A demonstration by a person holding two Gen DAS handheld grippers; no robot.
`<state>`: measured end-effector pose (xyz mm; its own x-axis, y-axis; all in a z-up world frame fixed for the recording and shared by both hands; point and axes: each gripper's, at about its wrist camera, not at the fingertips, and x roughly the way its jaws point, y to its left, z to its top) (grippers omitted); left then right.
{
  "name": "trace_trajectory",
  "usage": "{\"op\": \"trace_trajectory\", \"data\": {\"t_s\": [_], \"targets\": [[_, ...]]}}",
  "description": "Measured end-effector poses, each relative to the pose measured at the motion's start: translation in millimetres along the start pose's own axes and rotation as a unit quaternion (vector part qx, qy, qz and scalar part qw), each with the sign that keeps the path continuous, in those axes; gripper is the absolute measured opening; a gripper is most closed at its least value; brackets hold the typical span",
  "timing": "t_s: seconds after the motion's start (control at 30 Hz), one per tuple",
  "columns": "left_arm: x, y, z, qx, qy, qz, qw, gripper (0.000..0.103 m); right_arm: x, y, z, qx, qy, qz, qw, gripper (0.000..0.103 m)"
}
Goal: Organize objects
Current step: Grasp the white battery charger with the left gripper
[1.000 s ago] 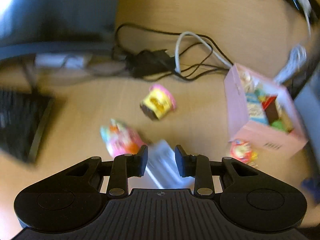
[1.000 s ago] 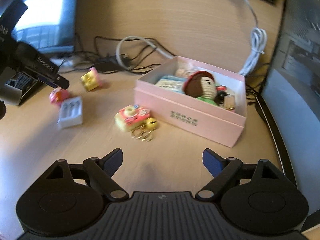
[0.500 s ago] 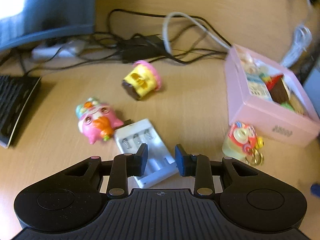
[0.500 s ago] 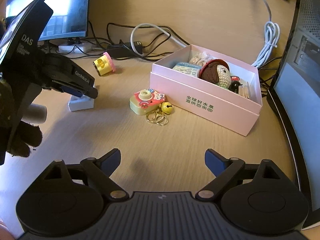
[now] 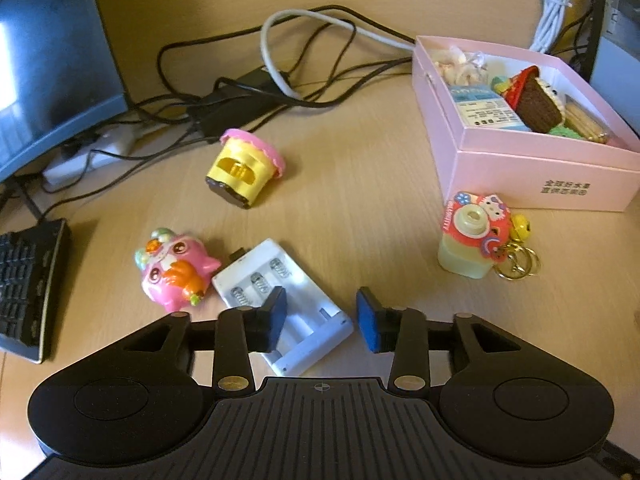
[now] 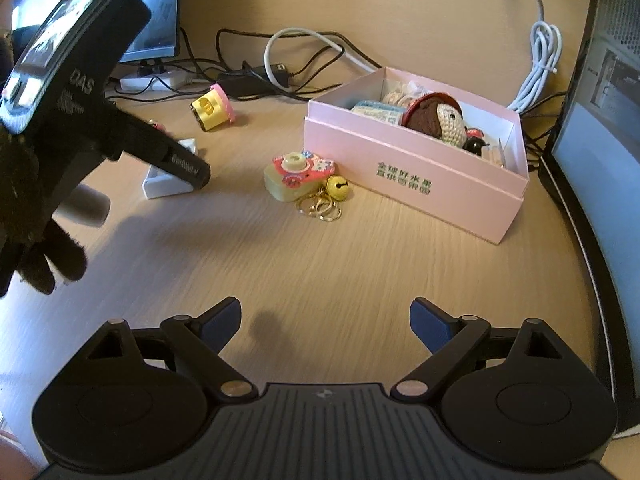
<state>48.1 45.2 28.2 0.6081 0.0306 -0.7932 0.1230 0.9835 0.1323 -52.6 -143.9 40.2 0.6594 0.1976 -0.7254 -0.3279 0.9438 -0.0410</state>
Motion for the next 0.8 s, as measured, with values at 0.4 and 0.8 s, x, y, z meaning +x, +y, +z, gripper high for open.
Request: {"op": "trace_trajectory", "data": {"t_s": [0.4, 0.8], "targets": [[-37, 20, -24, -0.083, -0.087, -0.034, 0.9921, 0.057, -3, -6, -10, 0.01, 0.004, 0.004, 1.0, 0.092], [-7, 48, 0, -0.287, -0.014, -0.015, 0.9578, 0.056, 3, -13, -9, 0.014, -0.002, 0.027, 1.0, 0.092]]}}
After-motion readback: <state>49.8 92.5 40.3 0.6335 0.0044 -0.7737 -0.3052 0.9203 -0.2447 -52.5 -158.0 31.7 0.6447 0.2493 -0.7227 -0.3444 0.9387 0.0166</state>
